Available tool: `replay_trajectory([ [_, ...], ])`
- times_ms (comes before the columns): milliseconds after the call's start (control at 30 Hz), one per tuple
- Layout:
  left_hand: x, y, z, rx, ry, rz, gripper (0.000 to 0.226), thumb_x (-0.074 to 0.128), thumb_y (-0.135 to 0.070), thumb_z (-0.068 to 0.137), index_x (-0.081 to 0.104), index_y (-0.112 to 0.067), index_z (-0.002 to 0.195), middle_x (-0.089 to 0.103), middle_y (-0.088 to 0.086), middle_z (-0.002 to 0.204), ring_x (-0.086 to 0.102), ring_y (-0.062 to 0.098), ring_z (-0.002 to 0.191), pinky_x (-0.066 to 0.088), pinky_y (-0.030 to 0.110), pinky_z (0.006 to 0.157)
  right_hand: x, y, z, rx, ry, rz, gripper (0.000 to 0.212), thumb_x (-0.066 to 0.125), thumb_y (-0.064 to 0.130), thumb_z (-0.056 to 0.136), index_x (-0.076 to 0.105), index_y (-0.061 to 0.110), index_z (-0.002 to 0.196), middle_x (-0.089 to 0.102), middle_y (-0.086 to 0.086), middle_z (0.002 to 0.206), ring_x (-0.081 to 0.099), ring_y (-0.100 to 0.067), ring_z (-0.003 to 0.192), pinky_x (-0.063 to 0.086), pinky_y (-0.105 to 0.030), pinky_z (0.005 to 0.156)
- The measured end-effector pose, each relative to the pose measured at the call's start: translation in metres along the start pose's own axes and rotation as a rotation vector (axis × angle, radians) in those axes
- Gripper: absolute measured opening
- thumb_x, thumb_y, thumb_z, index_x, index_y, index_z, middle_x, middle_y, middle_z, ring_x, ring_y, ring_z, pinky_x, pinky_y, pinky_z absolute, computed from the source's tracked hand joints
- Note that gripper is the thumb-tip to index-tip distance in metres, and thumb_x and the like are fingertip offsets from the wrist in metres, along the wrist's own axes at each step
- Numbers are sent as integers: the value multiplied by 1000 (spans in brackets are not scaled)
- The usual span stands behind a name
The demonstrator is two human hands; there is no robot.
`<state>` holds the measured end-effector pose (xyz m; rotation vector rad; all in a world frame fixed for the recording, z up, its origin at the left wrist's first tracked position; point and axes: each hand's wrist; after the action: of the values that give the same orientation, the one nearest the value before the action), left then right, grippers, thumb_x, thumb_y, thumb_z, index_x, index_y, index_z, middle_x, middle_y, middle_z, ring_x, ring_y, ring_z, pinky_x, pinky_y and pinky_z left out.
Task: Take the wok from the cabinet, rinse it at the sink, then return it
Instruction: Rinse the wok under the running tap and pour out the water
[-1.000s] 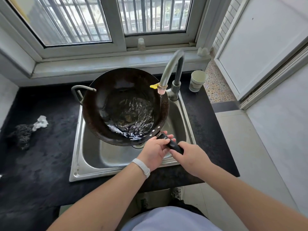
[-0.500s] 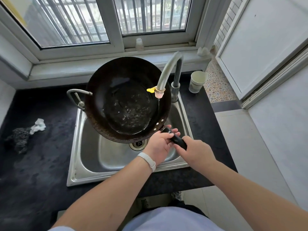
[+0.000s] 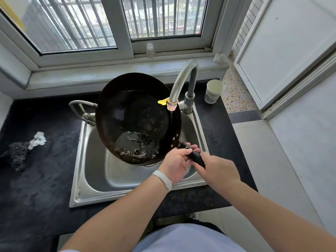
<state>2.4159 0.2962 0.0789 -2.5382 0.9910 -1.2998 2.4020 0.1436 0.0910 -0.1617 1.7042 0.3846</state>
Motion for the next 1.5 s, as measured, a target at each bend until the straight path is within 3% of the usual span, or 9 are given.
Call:
replay_trajectory([
  [233, -13, 8, -12, -75, 69, -14, 22, 43, 5, 97, 52, 1, 117, 71, 17, 103, 72, 24, 94, 59, 31, 73, -15, 9, -15, -28, 24, -67, 38, 44, 55, 100, 59, 26, 118, 70, 6, 80, 67, -17, 65, 57, -32, 58],
  [567, -32, 20, -25, -96, 84, -19, 15, 46, -3, 100, 55, 1, 111, 69, 16, 100, 72, 22, 86, 57, 25, 60, -28, 28, -22, 44, 147, -50, 37, 42, 58, 98, 56, 29, 116, 64, 6, 81, 62, -17, 67, 54, -31, 61],
  [733, -39, 25, -33, -95, 85, 74, 13, 49, -8, 100, 59, 1, 102, 72, 15, 93, 72, 20, 81, 59, 25, 69, -34, 33, -23, 116, 242, 66, 25, 49, 57, 94, 53, 32, 89, 56, 11, 70, 55, -9, 59, 39, -25, 50],
  [833, -44, 30, -37, -93, 85, 129, 12, 50, -8, 100, 58, 1, 100, 71, 18, 95, 70, 23, 82, 54, 37, 88, -34, 33, -21, 150, 315, 157, 34, 53, 56, 90, 49, 27, 71, 57, 6, 66, 55, -11, 56, 37, -26, 49],
  [933, -51, 31, -41, -76, 83, 160, 12, 51, -8, 100, 59, 1, 99, 70, 19, 94, 68, 24, 83, 39, 49, 108, -33, 35, -16, 177, 394, 255, 36, 58, 54, 88, 55, 22, 72, 56, 2, 63, 51, -15, 52, 39, -29, 50],
  [1000, -54, 32, -43, -57, 68, 170, 13, 50, -8, 100, 58, 3, 103, 70, 20, 94, 68, 24, 82, 44, 46, 103, -30, 36, -15, 195, 420, 313, 39, 61, 53, 87, 55, 18, 70, 53, 0, 60, 49, -16, 49, 39, -30, 48],
  [1133, -62, 33, -47, 1, 17, 189, 13, 53, -5, 99, 52, 1, 111, 67, 17, 93, 68, 23, 81, 58, 30, 76, -20, 41, -20, 214, 443, 407, 41, 62, 52, 88, 63, 12, 78, 55, -2, 60, 53, -17, 50, 52, -36, 51],
  [1333, -68, 21, -45, 63, -10, 298, 7, 54, -7, 99, 53, -2, 104, 64, 16, 92, 66, 23, 81, 57, 30, 73, -7, 46, -19, 257, 447, 612, 35, 61, 46, 90, 67, 12, 90, 62, -8, 65, 59, -17, 48, 55, -27, 42],
  [1500, -67, 13, -38, 92, -62, 353, 7, 59, -6, 97, 55, -8, 91, 70, 1, 73, 69, 14, 69, 57, 25, 64, 4, 43, -13, 266, 428, 709, 35, 62, 48, 89, 67, 13, 90, 61, -9, 64, 58, -20, 48, 59, -38, 49],
])
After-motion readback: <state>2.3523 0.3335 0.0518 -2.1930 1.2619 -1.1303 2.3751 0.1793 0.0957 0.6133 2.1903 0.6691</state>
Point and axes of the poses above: each hand's wrist, its own z-axis towards the middle knuckle, its own x-axis out of the palm, y = z × x
